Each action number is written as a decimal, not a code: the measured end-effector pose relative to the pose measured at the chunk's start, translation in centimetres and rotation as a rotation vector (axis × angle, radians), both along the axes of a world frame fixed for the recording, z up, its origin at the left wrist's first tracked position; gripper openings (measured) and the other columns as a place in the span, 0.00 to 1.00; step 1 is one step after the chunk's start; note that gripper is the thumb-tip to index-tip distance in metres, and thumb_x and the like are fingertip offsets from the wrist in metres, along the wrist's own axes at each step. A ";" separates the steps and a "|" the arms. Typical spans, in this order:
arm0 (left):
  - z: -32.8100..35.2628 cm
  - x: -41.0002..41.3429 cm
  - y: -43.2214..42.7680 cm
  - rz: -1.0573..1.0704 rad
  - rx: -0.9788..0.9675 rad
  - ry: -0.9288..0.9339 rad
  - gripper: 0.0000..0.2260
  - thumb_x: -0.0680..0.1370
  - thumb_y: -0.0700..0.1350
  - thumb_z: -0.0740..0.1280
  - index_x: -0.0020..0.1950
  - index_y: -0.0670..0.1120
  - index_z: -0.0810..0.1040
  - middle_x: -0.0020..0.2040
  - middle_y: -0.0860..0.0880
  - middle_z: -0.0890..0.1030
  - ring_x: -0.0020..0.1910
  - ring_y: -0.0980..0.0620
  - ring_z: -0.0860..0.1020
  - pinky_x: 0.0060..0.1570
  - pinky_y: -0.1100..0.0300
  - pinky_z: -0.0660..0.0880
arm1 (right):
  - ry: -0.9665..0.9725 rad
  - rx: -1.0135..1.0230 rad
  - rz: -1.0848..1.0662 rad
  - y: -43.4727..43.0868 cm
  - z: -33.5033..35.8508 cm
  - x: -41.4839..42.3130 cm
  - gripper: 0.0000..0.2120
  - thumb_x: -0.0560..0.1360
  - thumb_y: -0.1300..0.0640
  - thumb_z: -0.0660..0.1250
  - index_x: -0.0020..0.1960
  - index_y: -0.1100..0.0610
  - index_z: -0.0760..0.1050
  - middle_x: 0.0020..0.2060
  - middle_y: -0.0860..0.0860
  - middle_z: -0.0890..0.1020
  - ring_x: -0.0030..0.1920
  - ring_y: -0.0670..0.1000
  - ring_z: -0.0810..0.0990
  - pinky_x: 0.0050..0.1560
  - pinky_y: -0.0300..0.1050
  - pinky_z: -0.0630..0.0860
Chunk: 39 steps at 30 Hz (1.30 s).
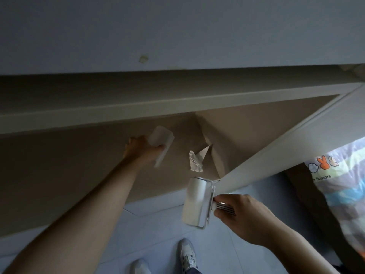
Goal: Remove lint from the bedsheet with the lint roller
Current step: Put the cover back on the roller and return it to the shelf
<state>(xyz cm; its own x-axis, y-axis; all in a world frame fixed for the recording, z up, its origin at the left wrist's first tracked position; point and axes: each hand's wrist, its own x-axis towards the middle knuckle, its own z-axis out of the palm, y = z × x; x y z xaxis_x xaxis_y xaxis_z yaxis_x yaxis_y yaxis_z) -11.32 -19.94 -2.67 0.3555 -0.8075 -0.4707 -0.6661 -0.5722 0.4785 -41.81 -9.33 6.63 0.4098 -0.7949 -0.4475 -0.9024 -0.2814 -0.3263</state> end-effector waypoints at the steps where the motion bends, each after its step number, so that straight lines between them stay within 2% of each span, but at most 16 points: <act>1: -0.3 -0.1 0.9 0.031 0.004 0.079 0.41 0.59 0.73 0.66 0.63 0.48 0.78 0.57 0.44 0.82 0.55 0.42 0.81 0.52 0.53 0.80 | 0.005 -0.001 0.003 0.0 0.0 0.1 0.12 0.77 0.41 0.59 0.56 0.45 0.73 0.44 0.41 0.80 0.43 0.44 0.79 0.45 0.44 0.79; 3: 0.0 -0.7 2.7 0.080 0.004 0.206 0.35 0.64 0.66 0.73 0.62 0.45 0.74 0.55 0.46 0.80 0.51 0.44 0.80 0.45 0.55 0.79 | 0.020 -0.005 0.003 0.1 -0.1 0.2 0.12 0.77 0.41 0.59 0.56 0.44 0.72 0.45 0.41 0.81 0.44 0.44 0.79 0.46 0.45 0.79; 5: -0.6 -1.2 3.9 0.096 -0.019 0.224 0.33 0.67 0.62 0.76 0.63 0.45 0.70 0.56 0.45 0.79 0.52 0.42 0.80 0.47 0.52 0.80 | 0.032 -0.005 -0.006 0.1 -0.1 0.3 0.12 0.77 0.40 0.59 0.56 0.43 0.72 0.45 0.41 0.81 0.44 0.43 0.79 0.48 0.44 0.79; 10: -0.2 -1.8 6.4 0.061 0.049 0.128 0.46 0.63 0.68 0.75 0.70 0.45 0.62 0.62 0.46 0.77 0.65 0.39 0.73 0.57 0.45 0.78 | 0.023 -0.001 0.010 0.2 -0.1 0.7 0.10 0.78 0.40 0.60 0.58 0.39 0.73 0.45 0.38 0.81 0.44 0.41 0.80 0.48 0.43 0.80; 12: 0.0 -1.6 7.4 0.170 0.066 0.321 0.50 0.55 0.71 0.76 0.68 0.45 0.68 0.59 0.46 0.80 0.60 0.41 0.78 0.54 0.46 0.81 | 0.028 -0.020 0.021 0.2 0.1 0.7 0.10 0.78 0.41 0.60 0.58 0.39 0.73 0.45 0.39 0.81 0.43 0.41 0.80 0.47 0.44 0.80; 14: 0.1 -1.5 8.7 0.276 0.022 0.618 0.46 0.52 0.69 0.79 0.63 0.44 0.76 0.54 0.45 0.85 0.51 0.44 0.85 0.51 0.44 0.83 | 0.021 -0.053 0.038 0.3 0.5 0.7 0.11 0.79 0.42 0.61 0.59 0.40 0.74 0.46 0.39 0.81 0.44 0.42 0.79 0.47 0.43 0.79; 16: 0.2 -1.9 9.9 0.325 -0.011 0.817 0.38 0.59 0.63 0.82 0.62 0.45 0.79 0.51 0.45 0.87 0.50 0.45 0.86 0.54 0.43 0.82 | 0.016 -0.065 0.057 0.5 0.9 0.7 0.11 0.79 0.43 0.61 0.60 0.41 0.74 0.47 0.40 0.81 0.43 0.41 0.79 0.47 0.40 0.78; 18: 0.5 -2.4 10.9 0.368 -0.050 0.914 0.32 0.65 0.58 0.81 0.63 0.45 0.79 0.52 0.46 0.87 0.52 0.46 0.85 0.54 0.45 0.82 | 0.021 -0.100 0.084 0.8 1.1 0.9 0.12 0.79 0.42 0.61 0.61 0.42 0.73 0.48 0.41 0.82 0.44 0.42 0.80 0.47 0.40 0.78; 22: 1.7 -3.0 12.2 0.382 -0.090 0.975 0.32 0.66 0.58 0.80 0.65 0.46 0.77 0.56 0.45 0.85 0.54 0.46 0.84 0.48 0.51 0.83 | 0.031 -0.186 0.134 1.5 1.8 1.1 0.16 0.79 0.42 0.60 0.66 0.42 0.66 0.54 0.42 0.81 0.47 0.44 0.81 0.48 0.38 0.77; 26: 3.5 -3.2 13.2 0.395 -0.080 1.044 0.25 0.73 0.56 0.75 0.65 0.46 0.76 0.59 0.43 0.83 0.56 0.43 0.82 0.46 0.52 0.82 | 0.007 -0.227 0.161 2.1 2.7 1.4 0.18 0.79 0.41 0.59 0.68 0.39 0.63 0.55 0.41 0.80 0.43 0.40 0.76 0.42 0.30 0.68; 28: 3.8 -3.1 13.4 0.421 -0.099 1.059 0.31 0.68 0.60 0.77 0.65 0.46 0.76 0.58 0.43 0.83 0.55 0.43 0.82 0.44 0.52 0.81 | -0.011 -0.235 0.149 2.2 3.0 1.5 0.18 0.79 0.40 0.59 0.68 0.38 0.62 0.53 0.40 0.80 0.42 0.40 0.75 0.39 0.29 0.66; 31: 3.8 -2.8 13.7 0.459 -0.106 1.034 0.37 0.63 0.67 0.78 0.65 0.47 0.77 0.56 0.43 0.83 0.53 0.44 0.82 0.41 0.53 0.77 | -0.045 -0.272 0.143 2.3 3.2 1.5 0.21 0.79 0.40 0.59 0.70 0.37 0.60 0.54 0.40 0.81 0.45 0.42 0.79 0.41 0.30 0.69; 33: 3.8 -2.7 13.8 0.503 -0.095 1.045 0.29 0.70 0.65 0.74 0.63 0.47 0.78 0.52 0.43 0.83 0.49 0.44 0.81 0.39 0.55 0.76 | -0.064 -0.292 0.159 2.3 3.4 1.5 0.21 0.79 0.41 0.60 0.70 0.37 0.62 0.53 0.39 0.81 0.45 0.42 0.81 0.43 0.31 0.72; 35: 3.9 -2.5 13.9 0.545 -0.069 1.092 0.21 0.76 0.61 0.70 0.61 0.47 0.79 0.48 0.43 0.82 0.45 0.44 0.80 0.38 0.55 0.76 | -0.093 -0.295 0.170 2.3 3.6 1.5 0.18 0.78 0.42 0.61 0.68 0.37 0.67 0.50 0.38 0.82 0.43 0.41 0.79 0.41 0.28 0.70; 37: 4.0 -2.5 14.0 0.557 -0.067 1.116 0.18 0.78 0.59 0.69 0.59 0.47 0.79 0.48 0.42 0.82 0.45 0.44 0.80 0.39 0.54 0.77 | -0.111 -0.305 0.171 2.3 3.8 1.6 0.17 0.78 0.44 0.63 0.66 0.38 0.71 0.48 0.37 0.81 0.41 0.39 0.78 0.38 0.26 0.67; 39: 4.3 -2.6 14.0 0.552 -0.076 1.137 0.16 0.78 0.58 0.68 0.58 0.47 0.79 0.49 0.41 0.82 0.46 0.43 0.79 0.39 0.54 0.76 | -0.127 -0.313 0.166 2.4 3.9 1.6 0.16 0.78 0.45 0.64 0.65 0.38 0.73 0.46 0.36 0.81 0.41 0.39 0.79 0.38 0.27 0.69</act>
<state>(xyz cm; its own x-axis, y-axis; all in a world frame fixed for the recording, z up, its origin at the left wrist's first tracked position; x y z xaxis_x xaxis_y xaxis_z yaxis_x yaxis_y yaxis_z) -13.90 -5.90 1.62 0.0796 -0.7192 -0.6902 0.4592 -0.5881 0.6658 -40.18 -6.97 10.53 0.5813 -0.8030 -0.1314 -0.7940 -0.5245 -0.3075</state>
